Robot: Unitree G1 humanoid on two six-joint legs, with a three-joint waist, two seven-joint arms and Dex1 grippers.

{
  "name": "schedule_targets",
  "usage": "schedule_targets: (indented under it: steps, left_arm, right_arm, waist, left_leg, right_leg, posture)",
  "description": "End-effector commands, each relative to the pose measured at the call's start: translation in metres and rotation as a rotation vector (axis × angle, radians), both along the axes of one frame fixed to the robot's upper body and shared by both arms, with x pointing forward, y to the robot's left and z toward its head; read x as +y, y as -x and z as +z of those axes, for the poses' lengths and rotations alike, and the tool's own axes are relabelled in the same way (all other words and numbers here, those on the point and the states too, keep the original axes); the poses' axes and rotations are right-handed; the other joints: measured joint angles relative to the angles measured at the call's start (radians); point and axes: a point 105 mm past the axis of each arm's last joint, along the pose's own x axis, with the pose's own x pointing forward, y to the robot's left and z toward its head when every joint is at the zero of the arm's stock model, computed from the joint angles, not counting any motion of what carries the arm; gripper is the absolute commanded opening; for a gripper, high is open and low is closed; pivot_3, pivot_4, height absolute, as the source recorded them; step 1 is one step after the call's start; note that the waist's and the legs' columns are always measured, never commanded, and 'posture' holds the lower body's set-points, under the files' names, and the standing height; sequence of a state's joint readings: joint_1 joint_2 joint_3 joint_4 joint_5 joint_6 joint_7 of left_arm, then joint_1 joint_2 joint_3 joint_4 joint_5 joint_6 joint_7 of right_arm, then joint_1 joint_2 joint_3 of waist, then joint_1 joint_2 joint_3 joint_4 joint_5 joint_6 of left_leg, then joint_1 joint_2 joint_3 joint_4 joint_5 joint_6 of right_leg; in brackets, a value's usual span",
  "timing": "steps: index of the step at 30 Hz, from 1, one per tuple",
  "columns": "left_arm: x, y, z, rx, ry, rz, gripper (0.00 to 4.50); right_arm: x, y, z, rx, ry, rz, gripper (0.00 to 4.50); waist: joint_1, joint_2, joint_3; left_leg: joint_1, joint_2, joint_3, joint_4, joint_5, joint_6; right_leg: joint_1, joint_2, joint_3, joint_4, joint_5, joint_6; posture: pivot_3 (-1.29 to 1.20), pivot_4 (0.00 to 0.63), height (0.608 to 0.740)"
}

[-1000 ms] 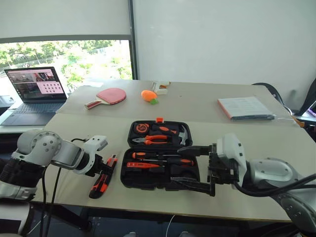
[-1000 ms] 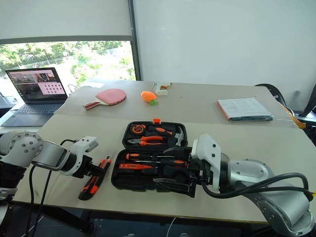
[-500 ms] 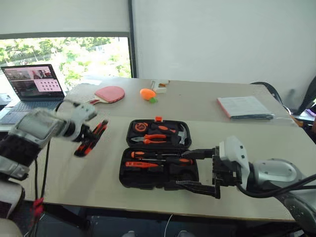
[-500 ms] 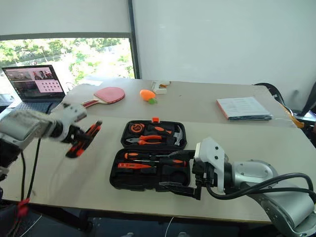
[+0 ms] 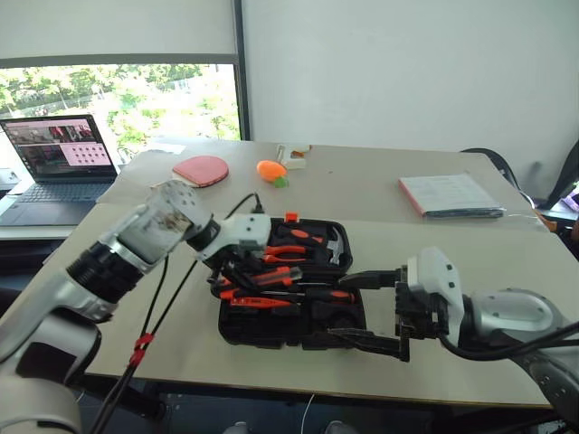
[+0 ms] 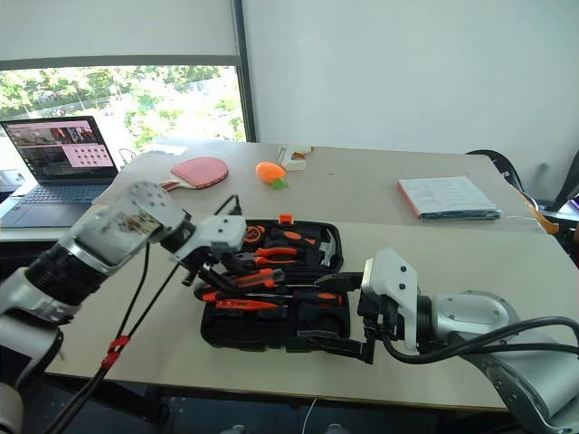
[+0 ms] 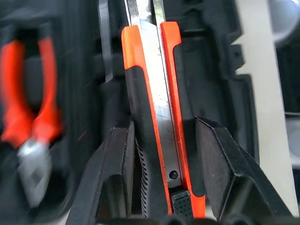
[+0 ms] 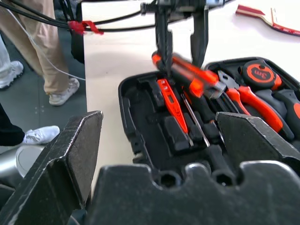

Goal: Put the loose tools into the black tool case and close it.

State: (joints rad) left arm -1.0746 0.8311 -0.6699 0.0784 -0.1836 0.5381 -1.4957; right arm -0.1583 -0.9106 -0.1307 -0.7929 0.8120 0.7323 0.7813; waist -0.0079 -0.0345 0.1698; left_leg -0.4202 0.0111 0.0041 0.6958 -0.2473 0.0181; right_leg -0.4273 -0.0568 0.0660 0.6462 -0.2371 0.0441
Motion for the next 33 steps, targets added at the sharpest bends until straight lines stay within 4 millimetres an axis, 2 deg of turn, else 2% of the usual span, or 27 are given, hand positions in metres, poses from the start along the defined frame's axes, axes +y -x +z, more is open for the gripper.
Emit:
schedule_targets:
  steps: [1, 6, 9, 15, 18, 24, 31, 33]
  left_arm:
    - [-0.008, 0.003, -0.001, -0.068, -0.043, -0.11, 1.52]
    - [-0.027, -0.001, -0.002, -0.074, -0.028, -0.142, 1.52]
    - [-0.035, 0.013, -0.009, -0.019, -0.047, -0.183, 1.52]
    - [-0.018, 0.024, -0.029, 0.086, -0.196, -0.033, 1.52]
    - [-0.012, 0.029, -0.032, 0.099, -0.229, -0.028, 1.52]
    - [-0.023, 0.024, -0.037, 0.079, -0.184, -0.004, 1.52]
    - [-0.022, 0.024, -0.04, 0.096, -0.176, 0.02, 1.52]
    - [-0.024, 0.027, -0.036, 0.126, -0.156, 0.026, 2.48]
  right_arm:
    - [-0.002, 0.007, 0.004, -0.028, 0.011, -0.011, 4.5]
    - [-0.004, 0.008, 0.004, -0.027, 0.002, -0.029, 4.5]
    - [-0.003, 0.008, 0.003, -0.023, -0.002, -0.037, 4.5]
    - [-0.002, 0.008, 0.002, -0.016, -0.02, -0.052, 4.5]
    - [-0.002, 0.008, 0.001, -0.014, -0.022, -0.057, 4.5]
    - [-0.001, 0.006, 0.002, -0.016, -0.035, -0.059, 4.5]
    - [0.0, 0.004, 0.002, -0.016, -0.041, -0.061, 4.5]
    - [0.0, 0.005, 0.001, -0.015, -0.041, -0.061, 4.5]
  waist:
    - [-0.002, 0.0, 0.0]
    - [-0.004, 0.0, 0.0]
    - [-0.006, 0.0, 0.0]
    - [-0.008, 0.0, 0.0]
    - [-0.009, 0.0, 0.0]
    - [-0.007, 0.0, 0.0]
    - [-0.006, 0.0, 0.0]
    - [-0.005, 0.0, 0.0]
  left_leg:
    - [0.0, 0.0, 0.0, 0.0, 0.0, 0.0]
    - [0.002, 0.0, 0.0, 0.001, 0.0, 0.0]
    - [0.002, 0.0, 0.0, 0.001, 0.0, 0.0]
    - [0.002, 0.0, -0.002, 0.001, 0.0, 0.0]
    - [0.004, 0.001, -0.002, 0.001, 0.0, 0.0]
    - [0.005, 0.001, -0.003, 0.001, 0.0, 0.0]
    - [0.005, 0.001, -0.002, 0.001, 0.0, 0.0]
    - [0.006, 0.001, -0.002, 0.001, 0.0, 0.0]
  right_leg:
    - [0.0, 0.0, 0.0, 0.0, 0.0, 0.0]
    - [0.003, 0.0, 0.0, 0.0, 0.0, 0.0]
    - [0.003, 0.0, 0.0, 0.0, 0.0, 0.001]
    - [0.002, 0.0, 0.001, 0.001, 0.0, 0.0]
    - [0.003, 0.001, 0.001, 0.001, 0.0, 0.001]
    - [0.003, 0.001, 0.002, 0.001, 0.0, 0.0]
    - [0.004, 0.001, 0.002, 0.001, 0.0, 0.0]
    - [0.004, 0.001, 0.002, 0.001, 0.0, 0.0]
  posture:
    - [0.0, 0.15, 0.74]
    - [0.0, 0.15, 0.74]
    - [0.0, 0.15, 0.74]
    - [0.0, 0.15, 0.74]
    - [0.0, 0.15, 0.74]
    - [0.0, 0.15, 0.74]
    - [0.0, 0.15, 0.74]
    - [0.0, 0.15, 0.74]
